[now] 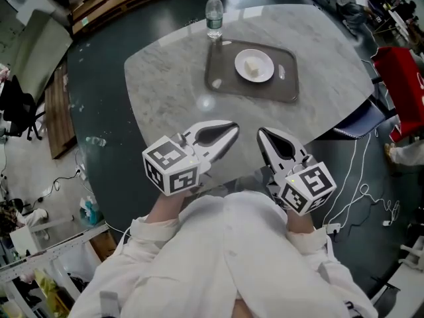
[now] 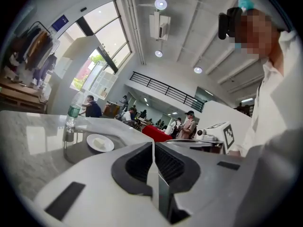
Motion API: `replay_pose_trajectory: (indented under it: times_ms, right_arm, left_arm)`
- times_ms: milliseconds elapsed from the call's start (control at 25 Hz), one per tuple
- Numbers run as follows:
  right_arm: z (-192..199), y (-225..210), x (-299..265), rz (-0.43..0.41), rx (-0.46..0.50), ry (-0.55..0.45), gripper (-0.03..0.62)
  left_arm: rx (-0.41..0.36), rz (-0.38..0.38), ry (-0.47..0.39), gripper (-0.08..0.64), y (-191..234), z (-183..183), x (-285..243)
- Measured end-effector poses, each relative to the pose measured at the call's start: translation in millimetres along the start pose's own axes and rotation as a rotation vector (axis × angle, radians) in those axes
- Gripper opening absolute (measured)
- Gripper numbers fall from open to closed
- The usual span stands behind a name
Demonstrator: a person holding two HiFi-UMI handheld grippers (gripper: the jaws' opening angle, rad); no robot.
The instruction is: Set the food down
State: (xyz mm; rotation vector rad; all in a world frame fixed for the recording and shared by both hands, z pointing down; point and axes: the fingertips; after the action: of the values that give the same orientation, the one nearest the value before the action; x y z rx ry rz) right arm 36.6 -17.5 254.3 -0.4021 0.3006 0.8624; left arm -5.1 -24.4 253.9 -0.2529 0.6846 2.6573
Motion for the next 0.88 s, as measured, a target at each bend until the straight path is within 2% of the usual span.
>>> replay_pose_trajectory:
  times_ms: [80, 280, 640, 880]
  right_arm:
    - [-2, 6, 7, 0.015, 0.003, -0.014, 0.003]
    - [2, 12, 24, 0.03, 0.025, -0.004, 0.003]
    - [11, -19, 40, 0.045, -0.005, 0.033, 0.003]
    - [20, -21, 43, -0.028, -0.013, 0.073, 0.003]
  left_arm:
    - [-0.031, 0.03, -0.006, 0.028, -14, 0, 5]
    - [-0.081, 0.031, 0.019, 0.026, -31, 8, 0]
    - [-0.043, 0.042, 0.044, 0.026, -40, 20, -24]
    - [-0.032, 0.025, 0.096, 0.026, -47, 25, -38]
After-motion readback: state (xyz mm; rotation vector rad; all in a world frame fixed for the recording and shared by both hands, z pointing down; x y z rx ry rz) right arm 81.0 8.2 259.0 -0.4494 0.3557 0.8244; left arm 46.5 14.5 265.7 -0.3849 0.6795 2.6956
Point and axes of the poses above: the fingertips, and each gripper's own axes: x backward along the fingers, y to its left, z out of its underside, and after that the axes turned 10 degrees about y, right-handed
